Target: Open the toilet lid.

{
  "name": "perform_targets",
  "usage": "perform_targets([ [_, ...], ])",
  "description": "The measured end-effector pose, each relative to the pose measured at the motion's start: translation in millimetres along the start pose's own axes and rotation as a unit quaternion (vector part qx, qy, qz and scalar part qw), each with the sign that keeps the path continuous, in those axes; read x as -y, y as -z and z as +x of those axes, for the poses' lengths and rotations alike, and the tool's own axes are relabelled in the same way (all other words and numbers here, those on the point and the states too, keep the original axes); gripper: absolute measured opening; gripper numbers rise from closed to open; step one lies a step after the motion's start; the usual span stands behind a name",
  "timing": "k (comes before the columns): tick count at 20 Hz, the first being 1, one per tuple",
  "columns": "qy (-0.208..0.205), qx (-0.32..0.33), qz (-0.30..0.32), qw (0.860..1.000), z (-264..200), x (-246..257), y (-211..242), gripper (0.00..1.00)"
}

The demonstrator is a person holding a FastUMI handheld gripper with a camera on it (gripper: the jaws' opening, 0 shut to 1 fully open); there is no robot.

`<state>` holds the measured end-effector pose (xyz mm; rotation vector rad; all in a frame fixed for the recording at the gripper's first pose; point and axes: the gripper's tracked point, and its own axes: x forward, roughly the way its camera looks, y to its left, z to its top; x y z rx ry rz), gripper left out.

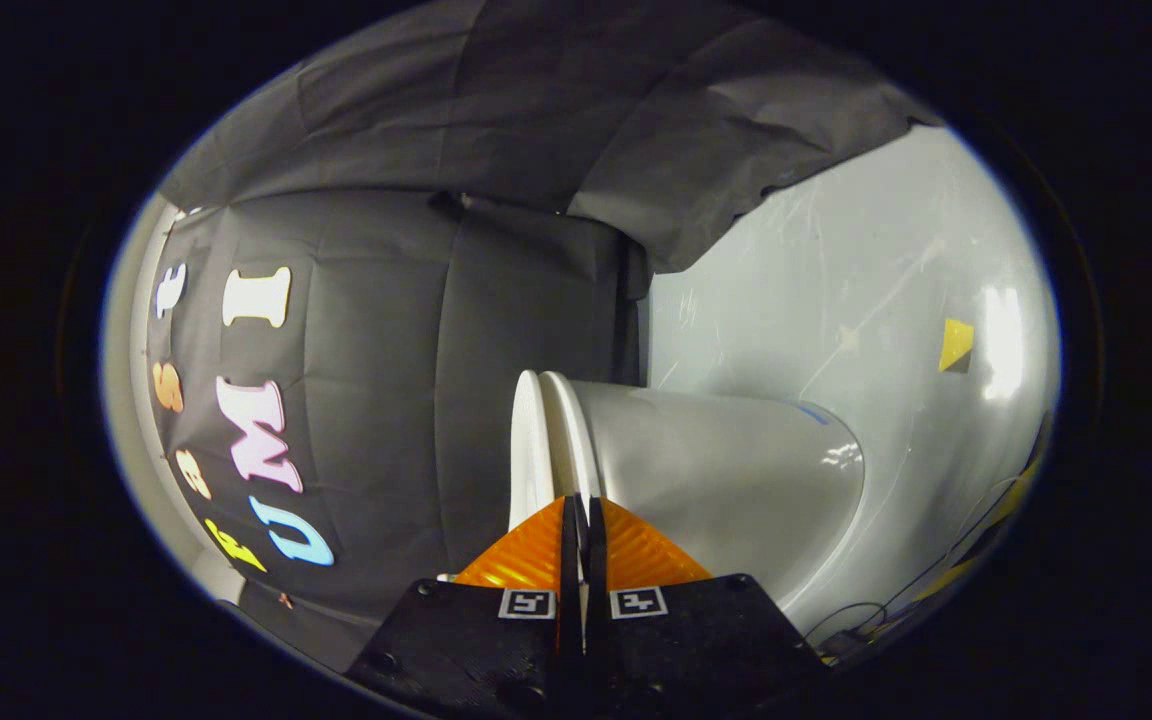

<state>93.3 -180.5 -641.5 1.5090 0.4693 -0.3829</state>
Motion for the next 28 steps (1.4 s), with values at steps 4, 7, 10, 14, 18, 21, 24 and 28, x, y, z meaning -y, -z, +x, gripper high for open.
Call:
perform_targets([
  [4,0.002,0.004,-0.048,0.999,-9,-29,-4,0.06],
  [7,0.005,0.014,-0.075,0.997,-17,-53,-1,0.06],
  [10,0.005,0.022,-0.122,0.992,-27,-89,10,0.06],
  [14,-0.02,0.036,-0.18,0.983,-48,-147,21,0.06],
  [18,-0.026,0.048,-0.247,0.967,-59,-203,47,0.06],
  [21,-0.03,0.053,-0.289,0.955,-71,-237,67,0.06],
  [24,-0.029,0.061,-0.324,0.944,-78,-262,86,0.06],
  [28,-0.026,0.076,-0.378,0.922,-85,-294,114,0.06],
])
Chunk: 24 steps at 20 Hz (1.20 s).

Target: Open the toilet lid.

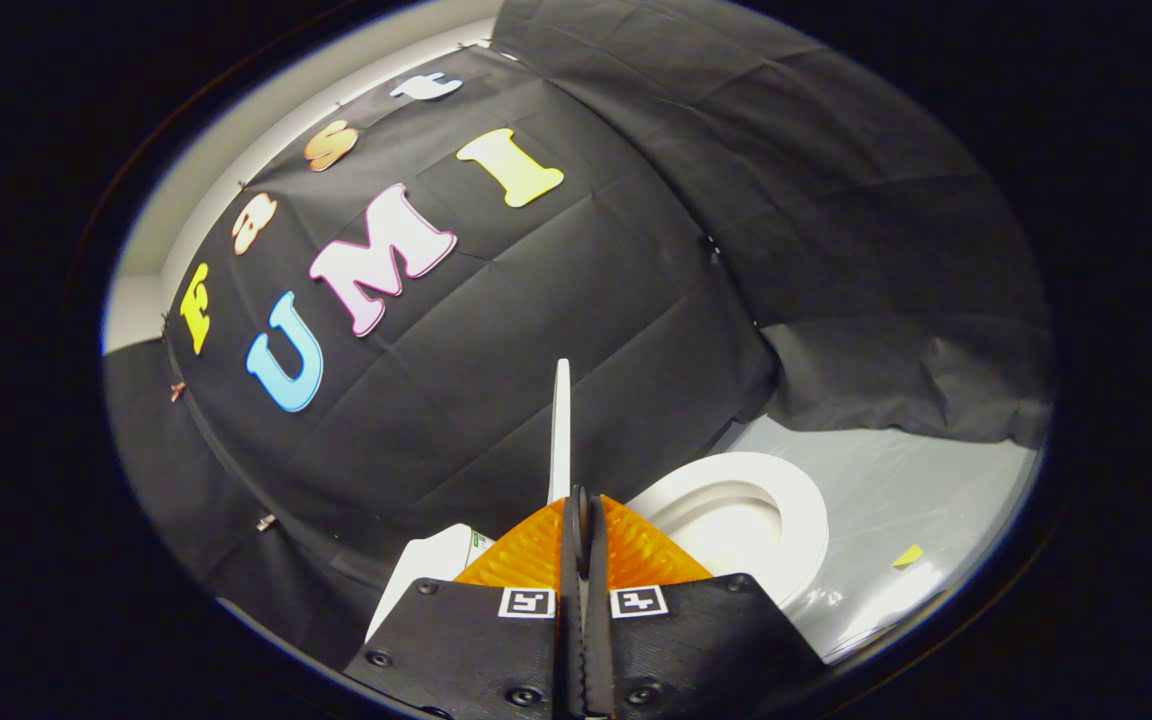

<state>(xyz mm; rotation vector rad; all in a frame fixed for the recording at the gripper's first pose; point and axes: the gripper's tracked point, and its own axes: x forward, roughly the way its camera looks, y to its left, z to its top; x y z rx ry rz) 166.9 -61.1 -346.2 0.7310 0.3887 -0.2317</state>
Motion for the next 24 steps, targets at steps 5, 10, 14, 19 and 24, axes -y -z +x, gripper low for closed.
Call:
perform_targets([
  [5,-0.004,0.014,-0.106,0.994,-8,-63,5,0.06],
  [10,-0.024,0.034,-0.204,0.978,-21,-128,25,0.06],
  [14,-0.032,0.045,-0.282,0.958,-26,-171,45,0.06],
  [19,-0.054,0.049,-0.317,0.946,-29,-217,69,0.06],
  [24,-0.072,0.047,-0.346,0.934,-35,-250,93,0.06],
])
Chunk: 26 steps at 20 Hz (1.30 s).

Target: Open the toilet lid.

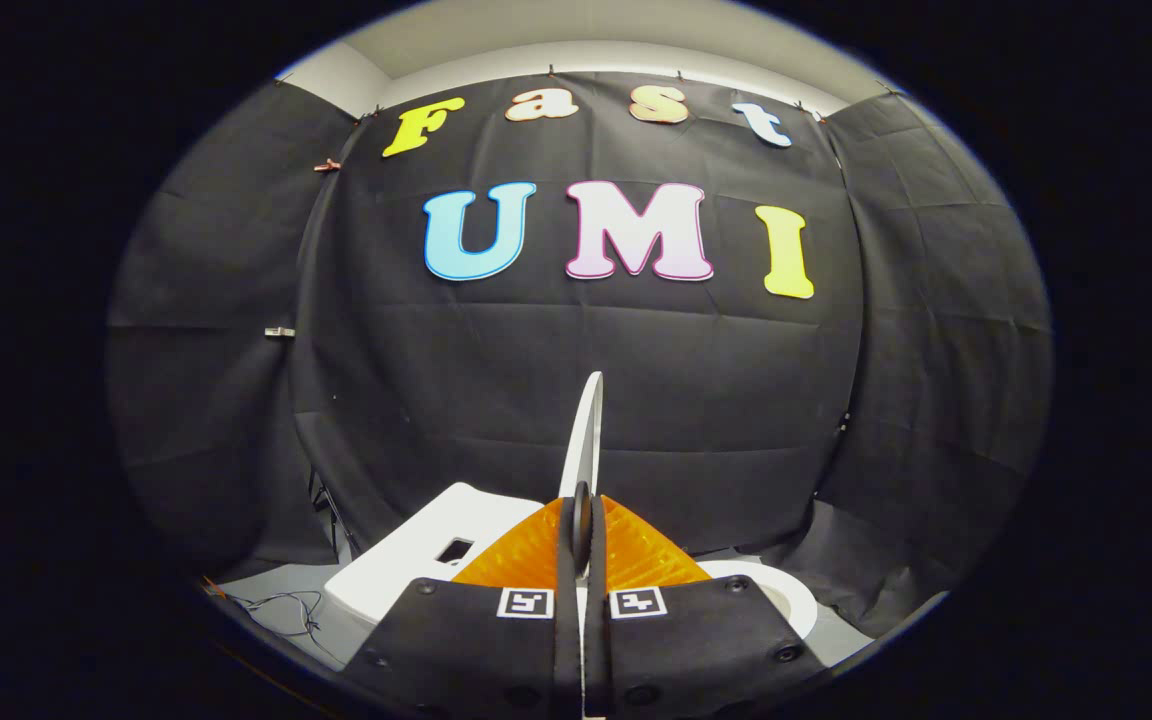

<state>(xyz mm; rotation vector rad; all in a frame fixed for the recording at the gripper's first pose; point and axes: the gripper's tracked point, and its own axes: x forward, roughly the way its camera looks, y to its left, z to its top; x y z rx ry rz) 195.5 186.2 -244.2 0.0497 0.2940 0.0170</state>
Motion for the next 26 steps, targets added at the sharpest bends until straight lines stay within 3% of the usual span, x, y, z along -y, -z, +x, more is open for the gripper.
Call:
perform_targets([
  [10,-0.029,-0.012,-0.056,0.998,4,-54,1,0.06],
  [25,-0.053,-0.027,-0.053,0.997,4,-90,8,0.06],
  [26,-0.059,-0.037,-0.05,0.996,3,-92,11,0.21],
])
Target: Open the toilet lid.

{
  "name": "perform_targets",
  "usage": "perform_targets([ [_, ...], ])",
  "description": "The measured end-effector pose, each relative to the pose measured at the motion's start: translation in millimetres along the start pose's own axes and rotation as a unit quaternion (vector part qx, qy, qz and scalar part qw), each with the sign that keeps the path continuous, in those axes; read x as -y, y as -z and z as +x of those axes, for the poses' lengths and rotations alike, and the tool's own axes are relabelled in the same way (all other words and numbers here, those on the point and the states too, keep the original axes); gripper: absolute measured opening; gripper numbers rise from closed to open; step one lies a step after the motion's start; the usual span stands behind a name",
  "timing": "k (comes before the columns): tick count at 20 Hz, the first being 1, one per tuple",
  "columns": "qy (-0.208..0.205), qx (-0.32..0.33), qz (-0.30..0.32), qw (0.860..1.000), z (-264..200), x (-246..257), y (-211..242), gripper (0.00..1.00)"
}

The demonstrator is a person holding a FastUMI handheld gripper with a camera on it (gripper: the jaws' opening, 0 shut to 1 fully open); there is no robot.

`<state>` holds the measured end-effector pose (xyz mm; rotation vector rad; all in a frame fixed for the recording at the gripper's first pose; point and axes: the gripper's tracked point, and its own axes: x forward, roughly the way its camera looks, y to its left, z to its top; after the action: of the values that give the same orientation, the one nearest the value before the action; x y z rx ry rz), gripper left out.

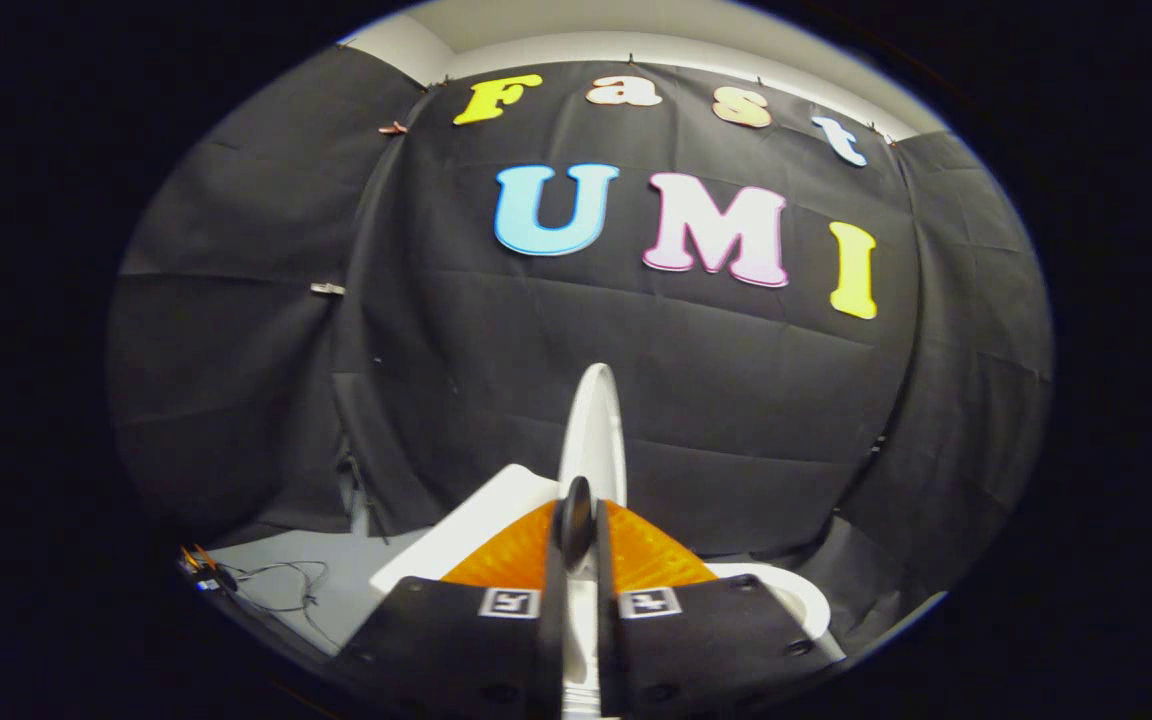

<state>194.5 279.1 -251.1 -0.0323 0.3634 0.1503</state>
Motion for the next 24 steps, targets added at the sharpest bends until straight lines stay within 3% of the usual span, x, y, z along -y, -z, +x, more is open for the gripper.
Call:
perform_targets([
  [5,-0.007,-0.012,0.023,1.0,-11,7,11,0.93],
  [6,-0.01,-0.006,0.028,1.0,-15,7,6,0.97],
  [16,-0.072,0.054,0.05,0.995,-111,24,-74,1.0],
  [24,-0.038,0.099,0.065,0.992,-201,106,-130,0.99],
])
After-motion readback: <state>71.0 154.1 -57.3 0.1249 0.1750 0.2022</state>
